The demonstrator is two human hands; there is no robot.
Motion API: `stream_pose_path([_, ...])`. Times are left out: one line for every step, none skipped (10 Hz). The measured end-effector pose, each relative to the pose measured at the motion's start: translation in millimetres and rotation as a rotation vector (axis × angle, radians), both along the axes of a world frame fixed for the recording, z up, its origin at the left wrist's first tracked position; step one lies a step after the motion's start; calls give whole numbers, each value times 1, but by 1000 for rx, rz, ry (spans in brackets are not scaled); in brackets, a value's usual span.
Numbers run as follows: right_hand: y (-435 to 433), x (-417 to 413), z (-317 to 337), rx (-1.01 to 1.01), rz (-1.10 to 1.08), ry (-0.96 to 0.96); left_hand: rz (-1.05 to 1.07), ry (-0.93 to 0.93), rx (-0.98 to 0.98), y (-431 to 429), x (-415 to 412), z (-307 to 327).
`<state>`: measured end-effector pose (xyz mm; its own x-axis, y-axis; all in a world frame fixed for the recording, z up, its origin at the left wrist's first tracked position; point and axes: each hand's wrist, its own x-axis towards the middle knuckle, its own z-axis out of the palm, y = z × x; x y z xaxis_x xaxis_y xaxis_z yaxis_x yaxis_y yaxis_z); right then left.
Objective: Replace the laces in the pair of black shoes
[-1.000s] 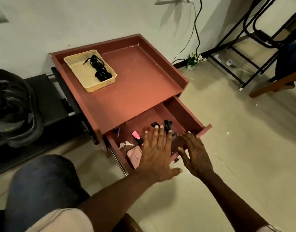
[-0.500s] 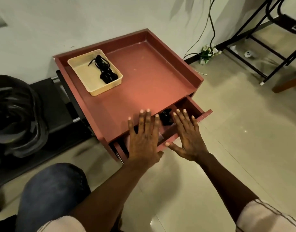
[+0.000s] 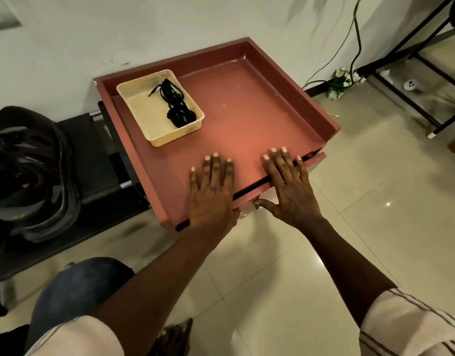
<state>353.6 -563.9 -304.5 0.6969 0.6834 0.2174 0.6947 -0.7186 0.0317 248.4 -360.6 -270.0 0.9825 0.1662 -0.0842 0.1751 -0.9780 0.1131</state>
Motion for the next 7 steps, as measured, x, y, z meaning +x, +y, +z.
stream_pose_path([17,8,3,-9,2,18,14,-41,14,-1,2,1])
stream_pose_path([27,11,5,-3,-21,7,18,-70,28,-2,2,-3])
stream_pose_path([27,8,9,5,-28,23,9,-66,34,-1,3,-6])
stream_pose_path([34,1,18,-82,-78,104,-12,-17,1,3,1,-3])
stream_pose_path([42,-11,34,-161,-147,215,-16,50,-205,11,-1,17])
stream_pose_path([52,-18,61,-114,-151,336,21,56,-424,29,-3,50])
stream_pose_path([66,-35,94,84,-156,417,12,-68,-421,56,-21,88])
